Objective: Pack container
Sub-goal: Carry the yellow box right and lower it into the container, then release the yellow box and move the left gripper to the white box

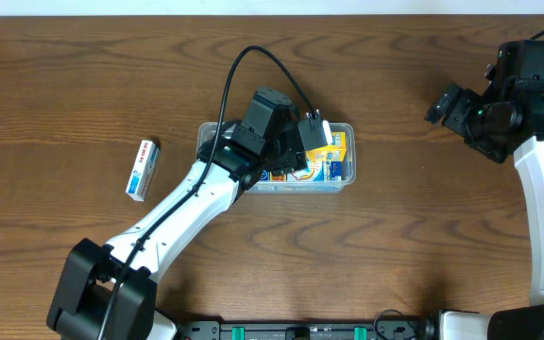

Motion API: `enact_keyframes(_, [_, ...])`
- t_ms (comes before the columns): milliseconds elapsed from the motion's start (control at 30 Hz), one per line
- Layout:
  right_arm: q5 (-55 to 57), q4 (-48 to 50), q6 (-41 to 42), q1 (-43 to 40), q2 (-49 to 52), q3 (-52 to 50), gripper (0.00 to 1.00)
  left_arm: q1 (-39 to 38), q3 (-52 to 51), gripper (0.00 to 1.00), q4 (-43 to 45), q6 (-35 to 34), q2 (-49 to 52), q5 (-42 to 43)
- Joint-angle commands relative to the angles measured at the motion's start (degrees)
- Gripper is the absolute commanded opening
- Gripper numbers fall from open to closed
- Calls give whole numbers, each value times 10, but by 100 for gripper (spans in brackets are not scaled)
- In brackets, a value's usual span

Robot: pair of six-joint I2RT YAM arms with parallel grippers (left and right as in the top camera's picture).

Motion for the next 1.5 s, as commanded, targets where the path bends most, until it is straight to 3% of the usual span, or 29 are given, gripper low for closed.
enact_keyframes(0, [0, 0, 6, -4, 1, 5, 99, 0, 19, 98, 0, -21, 2, -6])
enact_keyframes(233, [0, 0, 6, -4, 1, 5, 99, 0, 19, 98, -26, -130, -29, -14])
enact_keyframes(433, [0, 0, 6, -4, 1, 5, 99, 16, 19, 98, -102, -278, -127, -121])
enact_keyframes(567, [0, 0, 6, -4, 1, 5, 99, 83, 19, 98, -174, -343, -187, -123])
enact_keyframes(733, [0, 0, 6, -4, 1, 5, 99, 231, 19, 98, -250, -455, -198, -122])
enact_keyframes(933, [0, 0, 6, -4, 1, 5, 99, 347, 18, 98, -274, -431, -125, -103])
enact_keyframes(1233, [0, 0, 6, -4, 1, 5, 99, 405, 18, 100, -273, -397, 15, -102])
enact_keyframes(1367, [0, 0, 6, -4, 1, 5, 99, 408, 18, 97, -265, -396, 60, -103])
enact_keyframes(1467, [0, 0, 6, -4, 1, 5, 99, 408, 18, 89, -257, -395, 84, -103])
